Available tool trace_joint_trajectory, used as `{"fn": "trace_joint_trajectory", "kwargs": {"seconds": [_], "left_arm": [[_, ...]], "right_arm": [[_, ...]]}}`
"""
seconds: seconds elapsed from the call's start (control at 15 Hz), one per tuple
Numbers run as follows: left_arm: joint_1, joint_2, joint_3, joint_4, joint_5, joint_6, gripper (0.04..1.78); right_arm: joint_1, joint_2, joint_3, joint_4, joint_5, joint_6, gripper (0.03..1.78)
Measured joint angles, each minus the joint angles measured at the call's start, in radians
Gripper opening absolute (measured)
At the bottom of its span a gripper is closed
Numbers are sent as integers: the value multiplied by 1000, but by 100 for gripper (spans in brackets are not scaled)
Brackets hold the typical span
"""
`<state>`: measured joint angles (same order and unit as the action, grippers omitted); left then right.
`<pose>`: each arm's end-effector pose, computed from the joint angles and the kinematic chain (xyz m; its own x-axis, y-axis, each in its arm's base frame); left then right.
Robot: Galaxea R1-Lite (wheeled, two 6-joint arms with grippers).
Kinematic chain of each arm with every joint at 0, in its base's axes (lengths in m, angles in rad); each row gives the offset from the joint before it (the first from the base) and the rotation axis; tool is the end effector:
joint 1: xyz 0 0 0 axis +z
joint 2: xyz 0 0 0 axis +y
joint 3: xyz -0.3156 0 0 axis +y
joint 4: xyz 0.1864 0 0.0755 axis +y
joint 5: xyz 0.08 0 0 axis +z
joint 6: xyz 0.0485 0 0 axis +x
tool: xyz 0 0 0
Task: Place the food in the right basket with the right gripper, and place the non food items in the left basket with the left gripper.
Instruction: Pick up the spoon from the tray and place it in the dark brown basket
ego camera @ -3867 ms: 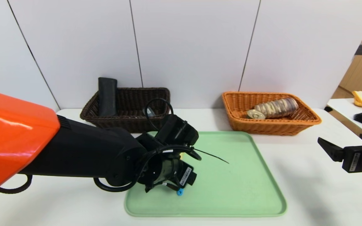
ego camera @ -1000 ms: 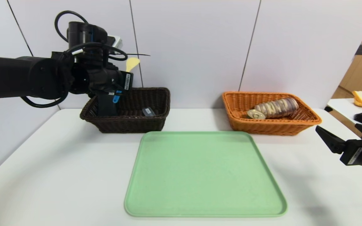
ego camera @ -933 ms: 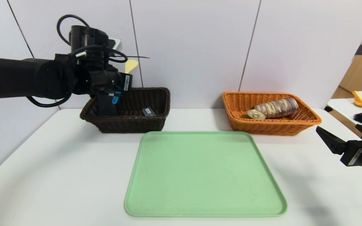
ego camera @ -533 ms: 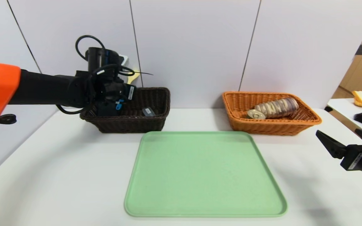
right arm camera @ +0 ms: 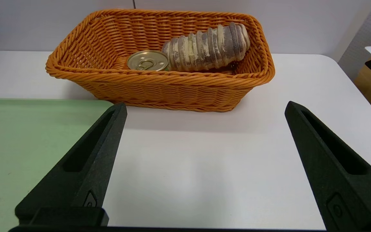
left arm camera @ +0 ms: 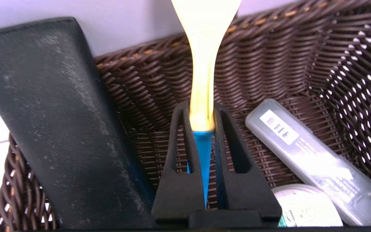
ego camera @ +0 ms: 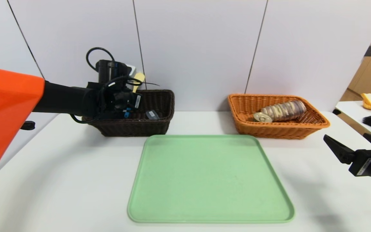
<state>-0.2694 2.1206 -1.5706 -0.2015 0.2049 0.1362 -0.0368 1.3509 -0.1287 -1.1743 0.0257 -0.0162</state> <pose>0.4683 -0.1191 0.1925 0.9412 -0.0488 -0.3343 0.1202 0.9731 0.1965 0.1940 -0.0059 0.1524 0.9988 -0.0111 -0.0479 0.0104 0.9998 -0.0150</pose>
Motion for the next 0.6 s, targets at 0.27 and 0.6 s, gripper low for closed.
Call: {"fn": "trace_joint_trajectory", "kwargs": {"seconds": [0.27, 0.6], "left_arm": [[-2, -14, 14, -23, 0, 7, 77], [-1, -66, 64, -27, -3, 6, 122]], "right_arm": [[0, 0, 0, 0, 0, 0, 169], [0, -3, 0, -2, 0, -1, 169]]}}
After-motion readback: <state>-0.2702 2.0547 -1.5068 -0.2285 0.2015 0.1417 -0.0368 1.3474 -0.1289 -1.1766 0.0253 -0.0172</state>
